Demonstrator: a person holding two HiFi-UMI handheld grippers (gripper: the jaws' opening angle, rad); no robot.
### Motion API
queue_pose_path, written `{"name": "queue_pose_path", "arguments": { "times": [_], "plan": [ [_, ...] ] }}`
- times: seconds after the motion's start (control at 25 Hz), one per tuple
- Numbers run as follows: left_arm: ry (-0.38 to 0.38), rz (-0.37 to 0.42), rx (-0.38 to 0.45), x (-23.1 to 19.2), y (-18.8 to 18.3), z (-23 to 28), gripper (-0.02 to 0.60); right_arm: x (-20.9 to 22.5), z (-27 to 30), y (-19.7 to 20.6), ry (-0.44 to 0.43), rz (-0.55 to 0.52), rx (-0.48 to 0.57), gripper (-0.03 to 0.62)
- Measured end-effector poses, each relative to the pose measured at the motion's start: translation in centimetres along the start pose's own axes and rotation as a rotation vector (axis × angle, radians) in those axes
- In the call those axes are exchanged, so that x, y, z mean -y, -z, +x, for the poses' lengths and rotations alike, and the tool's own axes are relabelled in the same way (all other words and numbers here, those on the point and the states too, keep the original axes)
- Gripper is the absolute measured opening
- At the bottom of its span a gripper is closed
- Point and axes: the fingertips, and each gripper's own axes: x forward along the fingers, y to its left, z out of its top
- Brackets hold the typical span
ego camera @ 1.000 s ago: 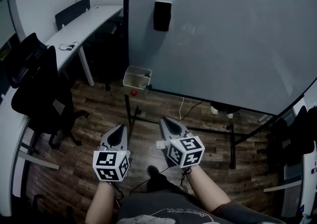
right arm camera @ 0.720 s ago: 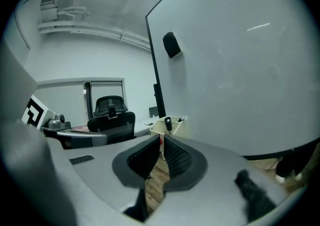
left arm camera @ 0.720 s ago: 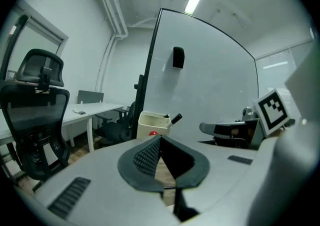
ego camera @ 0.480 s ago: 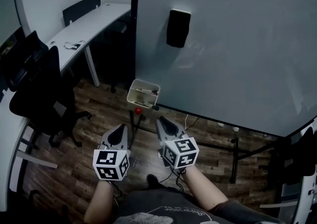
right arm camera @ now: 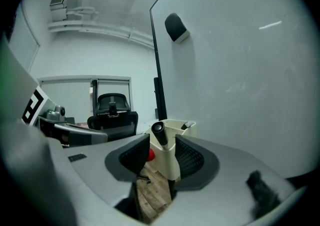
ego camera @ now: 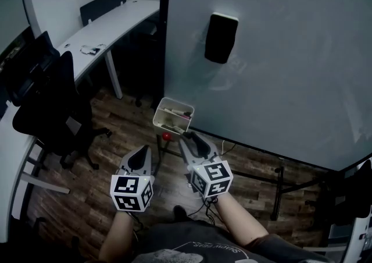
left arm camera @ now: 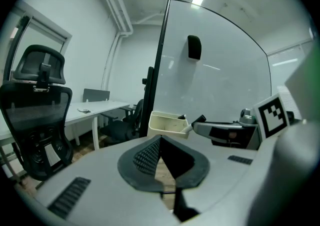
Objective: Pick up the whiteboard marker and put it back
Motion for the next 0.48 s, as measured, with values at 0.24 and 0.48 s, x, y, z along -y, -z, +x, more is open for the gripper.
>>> {"name": "queue_pose_path", "arguments": {
  "times": [0.24, 0.48],
  "plan": [
    [-0.012, 0.005, -0.001, -0.4, 0.0, 0.3, 0.014, 0.0, 1.1, -0.1, -0.01, -0.034, -0.004, 0.144],
    [-0.024, 0.003, 0.002, -1.1, -0.1, 0.0, 0.014, 0.2, 1.4, -0.9, 0.009, -0.066, 0.019, 0.083]
  ]
}}
